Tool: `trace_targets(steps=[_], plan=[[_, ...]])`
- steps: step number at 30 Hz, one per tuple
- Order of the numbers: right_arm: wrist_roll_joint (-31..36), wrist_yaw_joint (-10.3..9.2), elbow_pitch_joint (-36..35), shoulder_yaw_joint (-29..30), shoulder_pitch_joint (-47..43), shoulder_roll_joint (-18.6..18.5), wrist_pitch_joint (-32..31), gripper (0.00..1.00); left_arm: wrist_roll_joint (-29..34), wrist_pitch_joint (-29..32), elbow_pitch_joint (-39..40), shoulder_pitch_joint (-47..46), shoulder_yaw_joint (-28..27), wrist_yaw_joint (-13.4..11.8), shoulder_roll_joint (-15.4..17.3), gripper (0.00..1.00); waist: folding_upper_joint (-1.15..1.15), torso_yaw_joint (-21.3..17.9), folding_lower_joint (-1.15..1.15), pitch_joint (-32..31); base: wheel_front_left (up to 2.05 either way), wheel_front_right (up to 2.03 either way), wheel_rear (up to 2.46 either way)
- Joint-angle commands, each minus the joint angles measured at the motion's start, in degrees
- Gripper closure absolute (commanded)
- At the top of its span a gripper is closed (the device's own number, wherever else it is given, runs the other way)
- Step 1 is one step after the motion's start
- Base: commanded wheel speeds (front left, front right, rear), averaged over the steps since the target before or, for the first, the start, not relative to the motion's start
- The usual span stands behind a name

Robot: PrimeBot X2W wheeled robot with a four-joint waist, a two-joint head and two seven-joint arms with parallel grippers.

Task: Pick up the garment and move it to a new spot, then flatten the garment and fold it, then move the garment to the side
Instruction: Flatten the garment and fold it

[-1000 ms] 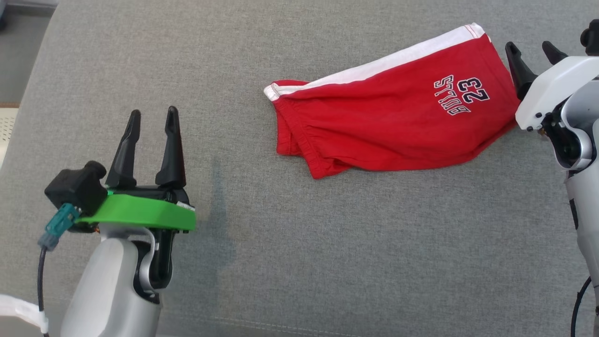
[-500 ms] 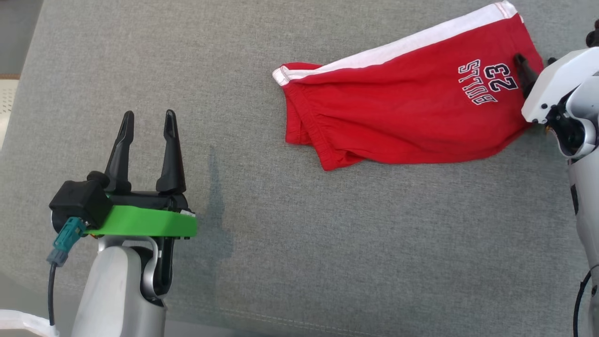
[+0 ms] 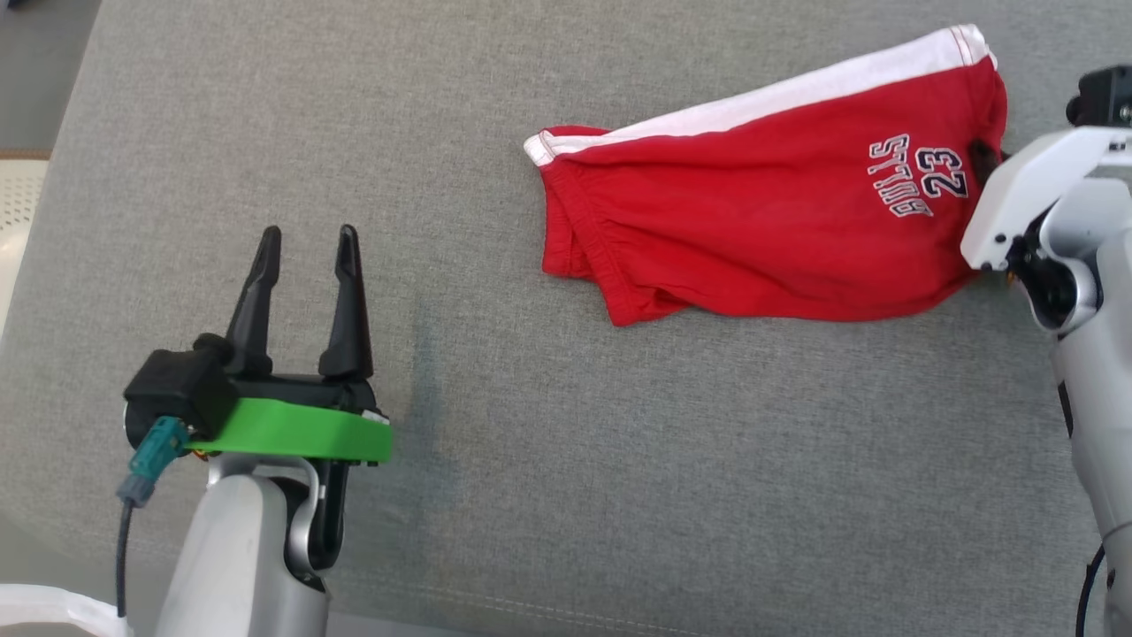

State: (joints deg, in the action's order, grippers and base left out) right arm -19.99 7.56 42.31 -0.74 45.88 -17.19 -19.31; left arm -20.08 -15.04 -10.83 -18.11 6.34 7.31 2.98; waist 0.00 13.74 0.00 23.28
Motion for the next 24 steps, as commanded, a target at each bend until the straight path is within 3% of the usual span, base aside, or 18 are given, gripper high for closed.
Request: trace_targets(steps=[1, 7, 16, 19, 24], plan=[[1.0, -0.16, 0.2, 0.7, -2.6, -0.7, 1.2, 1.0, 1.2, -0.1, -0.2, 1.3, 0.6, 0.2, 0.3, 0.0, 0.0, -1.1, 0.0, -1.7, 0.0, 0.0, 0.0], [5.4, -0.14, -3.7, 6.9, -6.4, -1.9, 7.3, 1.0, 1.3, -0.1, -0.6, 2.8, 1.1, 0.2, 0.5, 0.0, 0.0, -3.1, 0.0, -4.9, 0.0, 0.0, 0.0], [16.5, -0.14, -14.1, 17.1, -10.9, -2.0, 5.9, 1.0, 0.9, -0.1, -0.7, 3.3, 1.5, 0.2, 0.3, 0.0, 0.0, -4.2, 0.0, -6.9, 0.0, 0.0, 0.0], [19.3, -0.13, -18.9, 16.8, -11.6, -0.2, 4.1, 1.0, 0.7, -0.1, -1.1, 3.1, 1.9, 0.2, 0.3, 0.0, 0.0, -3.9, 0.0, -7.2, 0.0, 0.0, 0.0], [20.2, -0.14, -26.0, 11.1, -12.7, 3.9, 0.0, 1.0, 0.7, -0.1, -1.1, 3.1, 2.4, 0.2, 0.2, 0.0, 0.0, -3.1, 0.0, -7.8, 0.0, 0.0, 0.0]])
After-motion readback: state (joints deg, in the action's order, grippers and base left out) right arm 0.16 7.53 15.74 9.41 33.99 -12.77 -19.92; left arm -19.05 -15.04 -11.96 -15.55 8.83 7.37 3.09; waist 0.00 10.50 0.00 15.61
